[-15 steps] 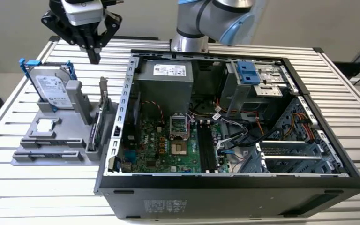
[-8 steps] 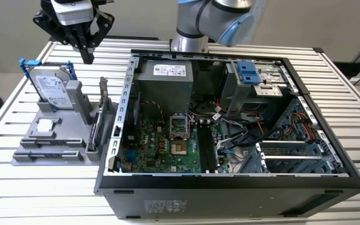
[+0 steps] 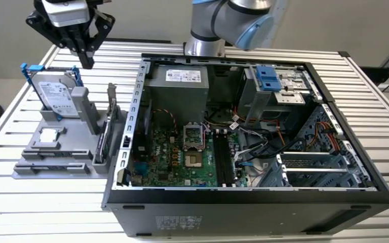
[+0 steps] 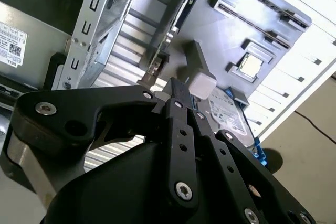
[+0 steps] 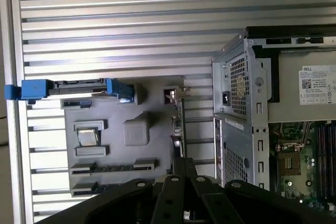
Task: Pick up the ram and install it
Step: 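Reach for the ram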
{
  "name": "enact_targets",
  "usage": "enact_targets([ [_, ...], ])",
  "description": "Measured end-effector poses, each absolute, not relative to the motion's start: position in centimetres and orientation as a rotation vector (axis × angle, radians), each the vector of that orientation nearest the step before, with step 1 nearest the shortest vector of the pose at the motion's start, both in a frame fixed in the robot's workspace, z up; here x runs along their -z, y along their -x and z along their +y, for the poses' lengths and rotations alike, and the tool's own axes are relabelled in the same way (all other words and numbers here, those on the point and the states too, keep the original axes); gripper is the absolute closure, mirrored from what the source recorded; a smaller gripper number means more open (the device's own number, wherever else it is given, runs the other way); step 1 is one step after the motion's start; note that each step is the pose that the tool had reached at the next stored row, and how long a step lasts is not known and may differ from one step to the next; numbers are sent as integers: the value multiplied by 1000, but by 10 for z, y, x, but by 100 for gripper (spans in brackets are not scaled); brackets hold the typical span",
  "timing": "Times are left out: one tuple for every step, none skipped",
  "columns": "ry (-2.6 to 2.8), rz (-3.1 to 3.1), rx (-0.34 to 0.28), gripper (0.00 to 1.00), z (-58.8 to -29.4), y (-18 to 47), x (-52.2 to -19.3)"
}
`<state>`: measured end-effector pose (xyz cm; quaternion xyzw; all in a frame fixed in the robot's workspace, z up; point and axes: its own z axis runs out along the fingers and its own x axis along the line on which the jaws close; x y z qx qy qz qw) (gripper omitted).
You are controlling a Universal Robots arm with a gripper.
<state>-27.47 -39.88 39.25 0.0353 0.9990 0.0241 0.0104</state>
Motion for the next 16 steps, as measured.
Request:
enact_targets([
  [-110,3118,-75,100,-399,276,-392],
  [-110,3118,-75,100,-399,278,-392],
  [-110,3118,-75,100,-399,280,-392],
  [-110,3118,-75,100,-399,282,-392],
  [-110,3118,-75,100,-399,283,-392],
  [-110,3118,-75,100,-399,285,-392],
  [-110,3118,-75,100,-399,287,-392],
  [-110,3118,-75,100,-399,288,-392],
  [-111,3118,-75,100,-399,290,-392],
  [-110,3118,-75,100,-399,292,-392],
  [-110,3118,-75,100,-399,294,-392],
  [-110,3118,-75,100,-399,296,-392],
  [-110,3118,-75,100,-399,298,-392],
  [-110,3118,-75,100,-399,300,-392],
  [-110,3118,-75,100,-399,301,-392],
  [-110,3118,-75,100,-399,303,-392],
])
